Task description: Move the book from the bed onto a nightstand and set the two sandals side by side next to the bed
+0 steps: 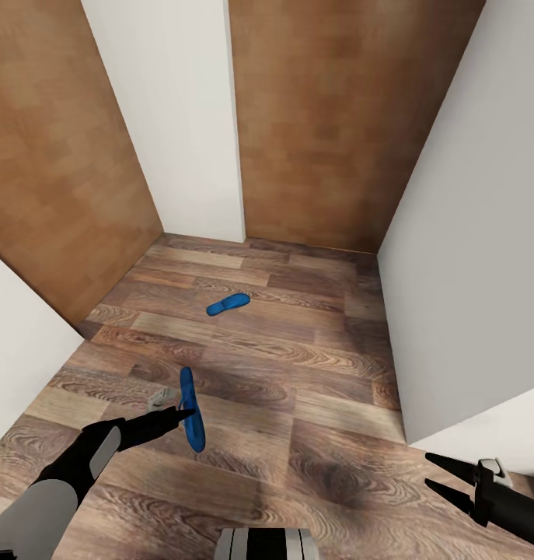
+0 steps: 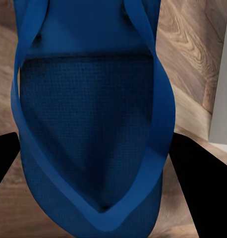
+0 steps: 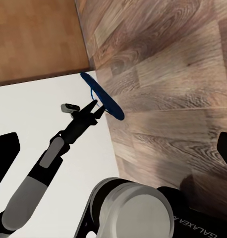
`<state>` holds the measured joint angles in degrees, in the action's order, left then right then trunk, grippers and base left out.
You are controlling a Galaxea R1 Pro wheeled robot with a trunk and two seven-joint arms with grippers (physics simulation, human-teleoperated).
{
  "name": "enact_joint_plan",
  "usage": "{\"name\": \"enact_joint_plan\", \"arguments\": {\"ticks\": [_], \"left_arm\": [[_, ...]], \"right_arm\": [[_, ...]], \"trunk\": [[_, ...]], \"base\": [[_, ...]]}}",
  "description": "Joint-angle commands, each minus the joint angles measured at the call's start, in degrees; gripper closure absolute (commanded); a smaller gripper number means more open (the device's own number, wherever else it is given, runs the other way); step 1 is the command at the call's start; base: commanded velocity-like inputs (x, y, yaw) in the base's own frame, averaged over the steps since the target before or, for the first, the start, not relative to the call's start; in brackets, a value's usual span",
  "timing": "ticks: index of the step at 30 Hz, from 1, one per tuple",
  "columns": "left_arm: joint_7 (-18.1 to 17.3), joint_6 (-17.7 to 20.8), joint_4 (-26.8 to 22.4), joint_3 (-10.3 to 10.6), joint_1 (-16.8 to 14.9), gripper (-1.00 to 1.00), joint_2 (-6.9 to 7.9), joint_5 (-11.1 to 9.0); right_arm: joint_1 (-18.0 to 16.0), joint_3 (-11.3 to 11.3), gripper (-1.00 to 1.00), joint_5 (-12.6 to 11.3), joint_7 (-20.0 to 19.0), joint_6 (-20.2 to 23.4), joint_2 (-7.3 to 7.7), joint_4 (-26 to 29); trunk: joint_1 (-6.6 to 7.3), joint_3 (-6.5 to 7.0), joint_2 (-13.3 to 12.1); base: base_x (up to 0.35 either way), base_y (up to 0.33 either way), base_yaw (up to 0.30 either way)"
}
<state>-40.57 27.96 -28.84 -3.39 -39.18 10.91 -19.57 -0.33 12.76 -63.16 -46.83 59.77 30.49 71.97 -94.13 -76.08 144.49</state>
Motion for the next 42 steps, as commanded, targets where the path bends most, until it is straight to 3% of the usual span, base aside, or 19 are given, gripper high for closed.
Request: {"name": "enact_joint_plan", "arguments": {"ticks": [1, 15, 26, 31, 36, 42], "left_arm": [[-0.1, 0.4, 0.0, -0.1, 0.0, 1.0, -0.01, -0.3], [-0.1, 0.4, 0.0, 0.0, 0.0, 1.0, -0.09, -0.2], [0.6, 0.4, 0.1, 0.1, 0.0, 1.0, -1.26, 0.0], [3.4, 0.3, 0.1, 0.0, 0.0, 1.0, -1.73, 0.1], [3.8, 0.4, 0.2, -0.1, 0.0, 1.0, -2.11, 0.0], [3.6, 0.5, 0.2, -0.2, 0.0, 1.0, -1.79, -0.2]], "right_arm": [[0.0, 0.1, -1.0, 0.2, -0.3, 0.2, 0.01, 0.0], [0.0, 0.1, -1.0, 0.2, -0.3, 0.2, -0.05, 0.0], [0.0, 0.0, -1.0, 0.2, -0.3, 0.2, -0.08, 0.0], [0.0, 0.0, -1.0, 0.3, -0.2, 0.2, -0.08, 0.0], [0.0, 0.0, -1.0, 0.3, 0.0, 0.2, -0.08, 0.0], [0.0, 0.0, -1.0, 2.3, -0.1, 0.2, -0.08, 0.0]], "trunk": [[0.01, -0.04, 0.0], [0.01, -0.04, 0.0], [0.29, 2.4, -0.1], [0.42, 3.5, -0.2], [0.55, 4.61, -0.3], [0.71, 5.94, -0.3]], "base": [[0.0, 0.234, 0.0], [0.0, 0.059, 0.0], [0.0, 0.0, 0.0], [0.0, 0.0, 0.0], [0.0, 0.0, 0.0], [0.0, 0.0, 0.0]]}}
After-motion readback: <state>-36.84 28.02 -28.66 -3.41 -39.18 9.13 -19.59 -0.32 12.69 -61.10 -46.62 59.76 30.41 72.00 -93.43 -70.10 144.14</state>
